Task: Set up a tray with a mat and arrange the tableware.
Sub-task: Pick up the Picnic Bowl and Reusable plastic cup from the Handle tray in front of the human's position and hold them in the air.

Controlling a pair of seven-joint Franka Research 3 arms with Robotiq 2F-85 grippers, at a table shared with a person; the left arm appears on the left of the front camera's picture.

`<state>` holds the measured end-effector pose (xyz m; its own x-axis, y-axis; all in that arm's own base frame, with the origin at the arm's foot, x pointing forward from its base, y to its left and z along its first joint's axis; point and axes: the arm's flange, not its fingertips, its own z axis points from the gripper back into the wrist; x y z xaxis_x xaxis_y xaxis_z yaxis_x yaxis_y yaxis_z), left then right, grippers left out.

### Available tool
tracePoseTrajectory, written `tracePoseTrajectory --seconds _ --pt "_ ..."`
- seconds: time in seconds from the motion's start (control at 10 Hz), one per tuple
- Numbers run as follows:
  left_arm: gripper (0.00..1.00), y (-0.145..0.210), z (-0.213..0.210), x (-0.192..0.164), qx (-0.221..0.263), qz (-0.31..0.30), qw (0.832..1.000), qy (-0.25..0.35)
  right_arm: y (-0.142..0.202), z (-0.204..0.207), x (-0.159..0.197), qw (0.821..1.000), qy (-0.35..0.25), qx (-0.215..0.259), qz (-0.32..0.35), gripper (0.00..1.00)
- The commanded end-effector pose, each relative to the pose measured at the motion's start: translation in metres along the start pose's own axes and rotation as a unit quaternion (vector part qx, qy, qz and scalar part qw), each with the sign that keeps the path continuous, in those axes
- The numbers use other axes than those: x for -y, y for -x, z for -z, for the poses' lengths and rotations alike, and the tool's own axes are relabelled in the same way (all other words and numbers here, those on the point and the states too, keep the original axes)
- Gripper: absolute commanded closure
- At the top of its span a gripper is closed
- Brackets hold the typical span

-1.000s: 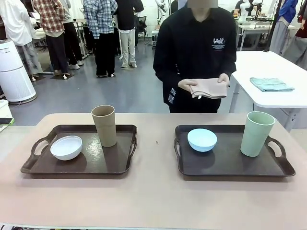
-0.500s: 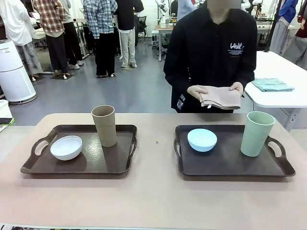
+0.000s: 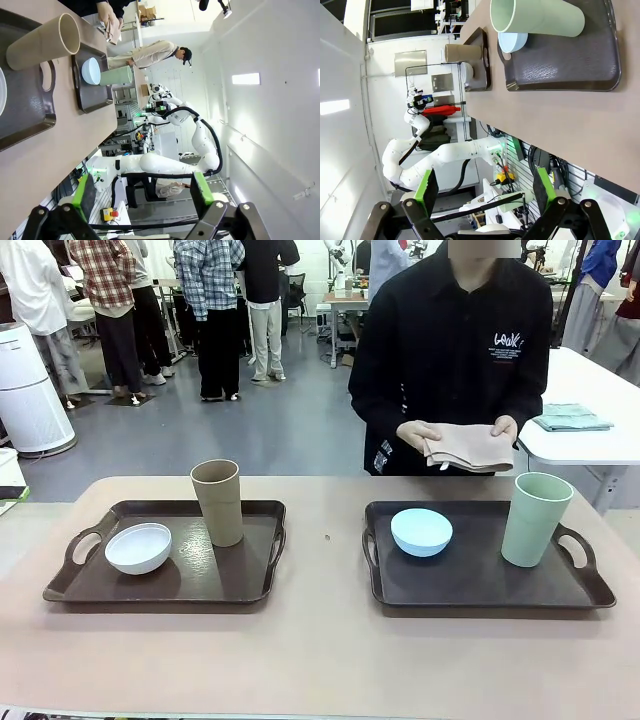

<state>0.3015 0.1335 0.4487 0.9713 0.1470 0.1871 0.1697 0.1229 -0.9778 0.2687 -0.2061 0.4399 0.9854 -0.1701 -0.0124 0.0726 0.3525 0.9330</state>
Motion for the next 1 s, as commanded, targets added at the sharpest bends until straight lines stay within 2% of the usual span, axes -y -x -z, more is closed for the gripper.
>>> tracePoseTrajectory --seconds 0.0,0.9 --pt "0.00 0.0043 -0.0011 -0.0008 -0.005 0.009 1.000 -0.004 0.0049 0.0022 0.0027 1.000 0.006 0.000 -0.010 0.00" --pt "0.00 0.0043 -0.0011 -0.0008 -0.005 0.009 1.000 -0.004 0.0049 0.0022 0.0027 1.000 0.006 0.000 -0.010 0.00"
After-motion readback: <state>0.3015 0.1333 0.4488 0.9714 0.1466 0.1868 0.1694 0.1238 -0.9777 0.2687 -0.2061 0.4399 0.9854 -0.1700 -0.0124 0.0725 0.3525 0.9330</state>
